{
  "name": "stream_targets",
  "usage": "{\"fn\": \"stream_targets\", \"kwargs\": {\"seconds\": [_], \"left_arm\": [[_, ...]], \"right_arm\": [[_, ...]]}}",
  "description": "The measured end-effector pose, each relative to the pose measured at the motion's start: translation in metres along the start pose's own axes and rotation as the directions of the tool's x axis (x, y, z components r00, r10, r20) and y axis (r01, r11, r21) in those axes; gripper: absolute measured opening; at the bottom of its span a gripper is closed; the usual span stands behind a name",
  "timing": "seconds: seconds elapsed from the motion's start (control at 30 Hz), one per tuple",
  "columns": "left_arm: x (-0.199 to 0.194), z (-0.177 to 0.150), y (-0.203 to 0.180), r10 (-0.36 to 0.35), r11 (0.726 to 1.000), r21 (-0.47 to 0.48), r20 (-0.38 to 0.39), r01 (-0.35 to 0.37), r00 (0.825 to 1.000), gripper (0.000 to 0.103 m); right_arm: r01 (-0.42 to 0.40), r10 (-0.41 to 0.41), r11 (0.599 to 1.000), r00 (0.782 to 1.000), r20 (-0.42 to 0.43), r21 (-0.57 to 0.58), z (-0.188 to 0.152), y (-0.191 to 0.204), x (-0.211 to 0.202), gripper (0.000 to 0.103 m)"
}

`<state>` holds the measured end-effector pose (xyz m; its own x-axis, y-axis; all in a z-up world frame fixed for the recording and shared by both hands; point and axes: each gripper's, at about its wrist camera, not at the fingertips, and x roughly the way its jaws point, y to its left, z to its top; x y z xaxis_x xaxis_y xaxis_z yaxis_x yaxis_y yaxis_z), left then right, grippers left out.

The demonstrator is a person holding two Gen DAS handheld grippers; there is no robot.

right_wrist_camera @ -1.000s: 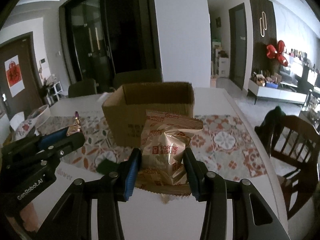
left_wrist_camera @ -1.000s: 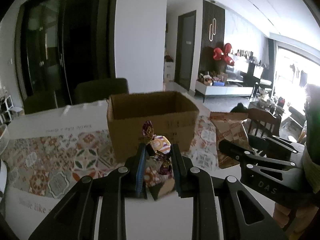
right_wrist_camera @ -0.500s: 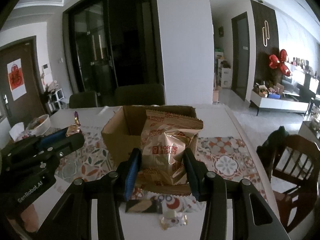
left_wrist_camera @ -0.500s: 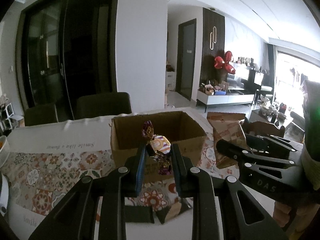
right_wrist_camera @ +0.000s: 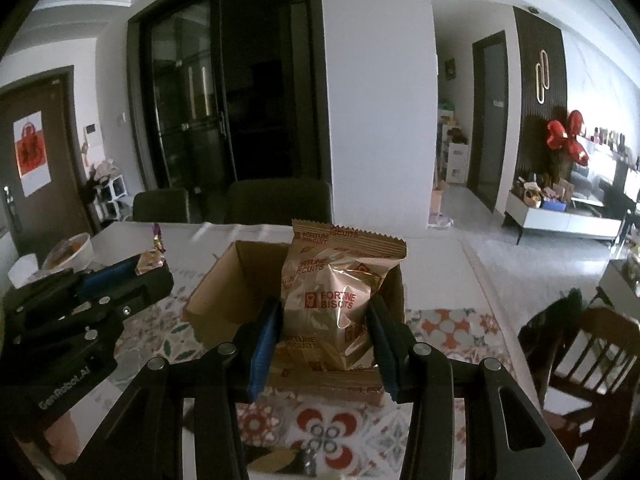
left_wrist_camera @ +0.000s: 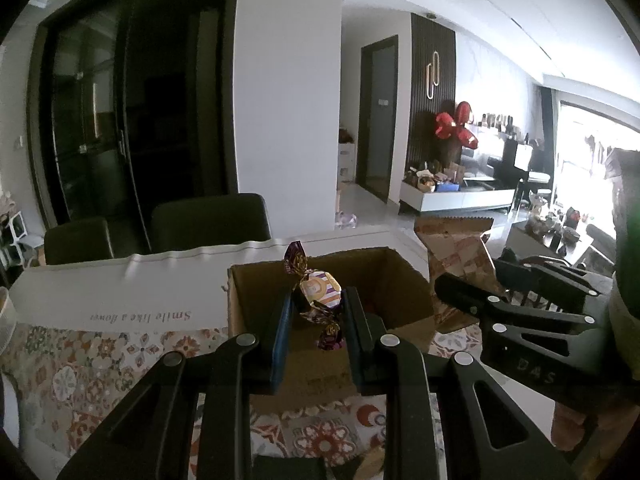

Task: Organize snacks
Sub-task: 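Carry the candy and cookie bag into the box and open both tools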

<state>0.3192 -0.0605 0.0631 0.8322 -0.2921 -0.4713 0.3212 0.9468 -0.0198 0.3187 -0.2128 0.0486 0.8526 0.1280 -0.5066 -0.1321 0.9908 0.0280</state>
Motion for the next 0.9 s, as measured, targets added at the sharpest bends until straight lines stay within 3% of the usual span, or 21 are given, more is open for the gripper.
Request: {"fn": "stream_targets", "kwargs": {"seconds": [0.3,0.77,0.83,0.9], "left_arm": [[0.039,0.016,0.004,0.003,1.000,0.011,-0.049,-0.003,0.999,0.025],[0.107,0.014,0.020,0.001,0.999,-0.039,-0.198,-0.009,0.980,0.026],[0.111,0.012,0.021,0.013,0.999,-0.038,-0.210,-0.022,0.978,0.033],[0.113,0.011,0.022,0.019,0.999,-0.040,-0.211,-0.028,0.977,0.047]], "right_arm": [[-0.023,0.023,1.000,0.999,-0.026,-0.018,0.017,-0.005,0.038,0.045],[-0.030,0.025,0.999,0.985,-0.170,-0.024,0.015,-0.012,0.097,0.045],[-0.020,0.014,0.999,0.984,-0.176,-0.032,0.014,-0.013,0.099,0.046],[-0.018,0.011,0.999,0.982,-0.190,-0.033,0.013,-0.013,0.102,0.047]]}}
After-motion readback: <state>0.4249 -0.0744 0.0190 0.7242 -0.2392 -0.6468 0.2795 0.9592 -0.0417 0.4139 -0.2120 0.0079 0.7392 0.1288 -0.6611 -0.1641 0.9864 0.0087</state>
